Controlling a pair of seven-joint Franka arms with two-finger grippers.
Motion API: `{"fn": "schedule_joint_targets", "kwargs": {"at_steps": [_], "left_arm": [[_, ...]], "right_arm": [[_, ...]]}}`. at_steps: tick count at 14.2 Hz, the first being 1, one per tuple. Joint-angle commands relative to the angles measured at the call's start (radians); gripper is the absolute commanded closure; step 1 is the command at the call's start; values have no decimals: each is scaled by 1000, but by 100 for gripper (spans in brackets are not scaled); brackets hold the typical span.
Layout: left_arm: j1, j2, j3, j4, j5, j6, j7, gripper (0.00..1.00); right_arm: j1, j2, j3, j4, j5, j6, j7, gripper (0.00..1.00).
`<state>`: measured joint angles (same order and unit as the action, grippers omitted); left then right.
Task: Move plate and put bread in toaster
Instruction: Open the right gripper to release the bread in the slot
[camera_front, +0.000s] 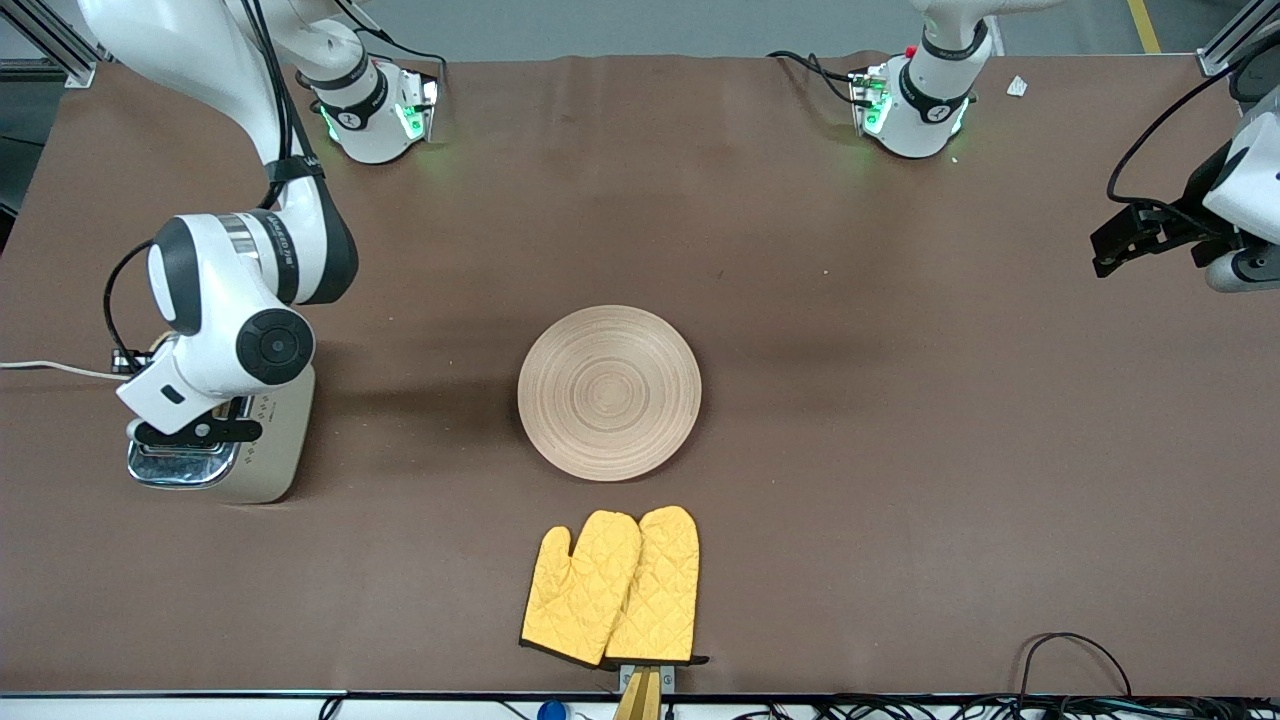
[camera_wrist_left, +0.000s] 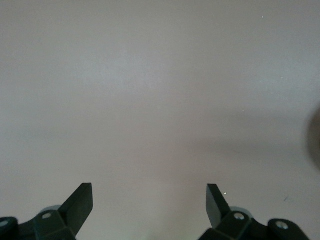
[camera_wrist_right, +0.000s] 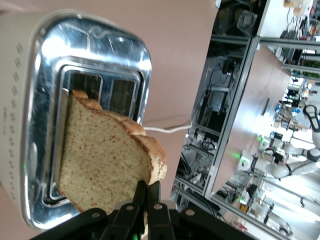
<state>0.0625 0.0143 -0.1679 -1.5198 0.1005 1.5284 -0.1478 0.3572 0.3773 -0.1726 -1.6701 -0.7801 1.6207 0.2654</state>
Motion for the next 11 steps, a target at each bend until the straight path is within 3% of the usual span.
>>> {"fn": "schedule_joint_targets", "kwargs": {"at_steps": [1, 6, 7, 8, 9, 10, 11], "left_arm": [[-1, 3, -1, 10, -4, -4, -3, 0], [-1, 1, -2, 10, -4, -4, -3, 0], [-1, 1, -2, 10, -4, -4, -3, 0], [-1, 1, -4, 10, -4, -4, -3, 0], [-1, 1, -4, 9, -4, -4, -3, 0], [-1, 1, -4, 10, -4, -4, -1, 0], [0, 1, -4, 10, -4, -4, -1, 0]], "right_arm": [[-15, -8, 5, -31, -4, 86, 17, 99], [-49, 54, 5, -25, -1, 198, 18, 98], [-49, 63, 7, -22, 1, 199, 26, 94], [-50, 64, 7, -19, 2, 199, 37, 82], [-43, 68, 8, -14, 5, 194, 40, 55], [-31, 69, 8, -8, 27, 189, 37, 35], [-9, 68, 8, 0, 59, 188, 37, 0]]}}
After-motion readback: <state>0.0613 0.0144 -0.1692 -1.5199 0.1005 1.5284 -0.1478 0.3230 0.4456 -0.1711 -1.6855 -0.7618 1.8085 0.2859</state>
